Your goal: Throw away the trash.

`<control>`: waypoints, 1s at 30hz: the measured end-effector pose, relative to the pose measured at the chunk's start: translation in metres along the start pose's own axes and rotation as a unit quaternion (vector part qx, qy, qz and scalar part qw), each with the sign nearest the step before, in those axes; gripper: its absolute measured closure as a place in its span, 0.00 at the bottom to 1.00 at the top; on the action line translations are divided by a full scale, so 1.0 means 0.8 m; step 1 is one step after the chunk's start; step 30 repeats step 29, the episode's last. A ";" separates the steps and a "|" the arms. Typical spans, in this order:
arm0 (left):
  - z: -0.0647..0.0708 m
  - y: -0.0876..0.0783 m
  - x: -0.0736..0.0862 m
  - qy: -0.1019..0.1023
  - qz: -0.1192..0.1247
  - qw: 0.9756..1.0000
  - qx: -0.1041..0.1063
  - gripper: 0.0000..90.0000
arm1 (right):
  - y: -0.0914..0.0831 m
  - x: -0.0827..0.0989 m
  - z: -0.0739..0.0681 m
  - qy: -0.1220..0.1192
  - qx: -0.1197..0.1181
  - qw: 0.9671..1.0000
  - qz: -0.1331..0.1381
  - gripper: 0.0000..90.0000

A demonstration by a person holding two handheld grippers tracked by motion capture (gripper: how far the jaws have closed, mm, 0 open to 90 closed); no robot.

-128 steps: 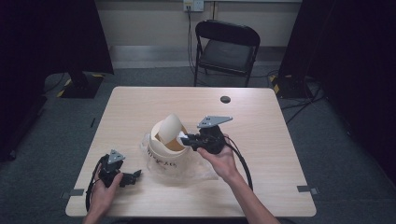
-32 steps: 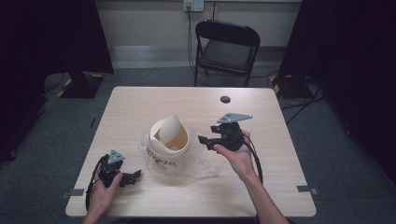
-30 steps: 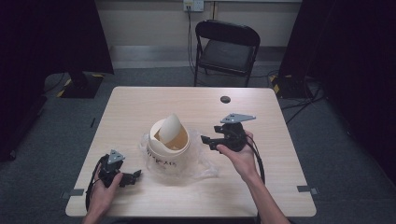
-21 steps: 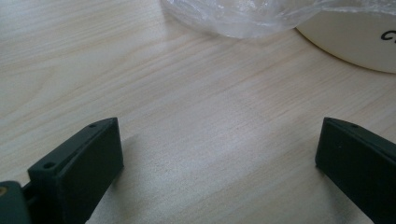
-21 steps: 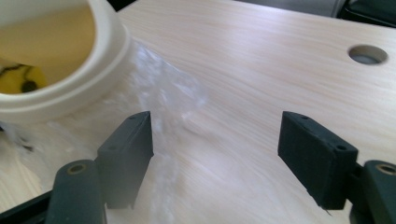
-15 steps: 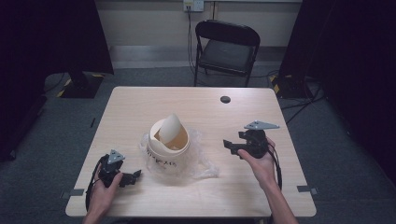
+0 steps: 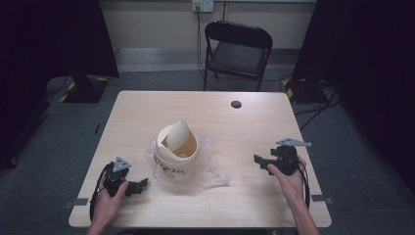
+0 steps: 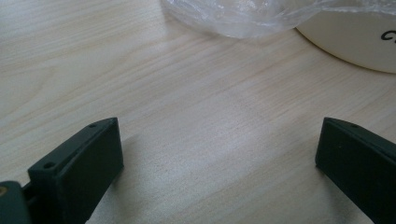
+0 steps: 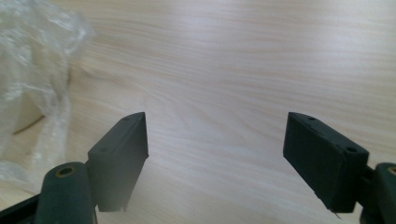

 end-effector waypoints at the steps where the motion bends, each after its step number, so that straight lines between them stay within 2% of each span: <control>1: 0.000 0.000 0.000 -0.001 0.001 1.000 0.000 0.00 | 0.000 0.004 0.003 0.000 0.004 1.000 -0.003 0.24; 5: 0.000 0.000 0.000 -0.002 0.001 1.000 0.000 0.00 | 0.004 0.019 0.018 0.011 0.020 1.000 -0.014 0.23; 9: 0.000 0.000 0.000 0.000 0.000 1.000 0.000 0.00 | 0.012 0.038 0.027 0.022 0.041 0.998 -0.037 0.22; 18: 0.000 0.000 0.000 0.000 0.000 1.000 0.000 0.00 | 0.021 0.055 0.039 0.020 0.081 0.995 -0.061 0.20; 22: 0.000 0.000 0.000 0.000 0.000 1.000 0.000 0.00 | 0.021 0.060 0.040 0.006 0.100 0.994 -0.053 0.20; 24: 0.000 0.000 0.000 0.001 -0.001 1.000 0.000 0.00 | 0.024 0.064 0.037 -0.010 0.114 0.992 -0.046 0.17; 27: 0.000 0.001 0.000 -0.002 0.002 1.000 0.000 0.00 | 0.027 0.066 0.038 -0.011 0.117 0.993 -0.030 0.14; 30: 0.000 0.000 0.000 -0.002 0.002 1.000 -0.001 0.00 | 0.027 0.066 0.038 -0.011 0.117 0.993 -0.028 0.14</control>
Point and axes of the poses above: each handheld gripper's, and its own axes: y roughly forward along the jaws, x roughly out of its underside, z roughly to its right, the point moved 2 cm from there along y, roughly forward along the jaws, and after that the axes turned 1 degree about -x, right-handed, at the moved point
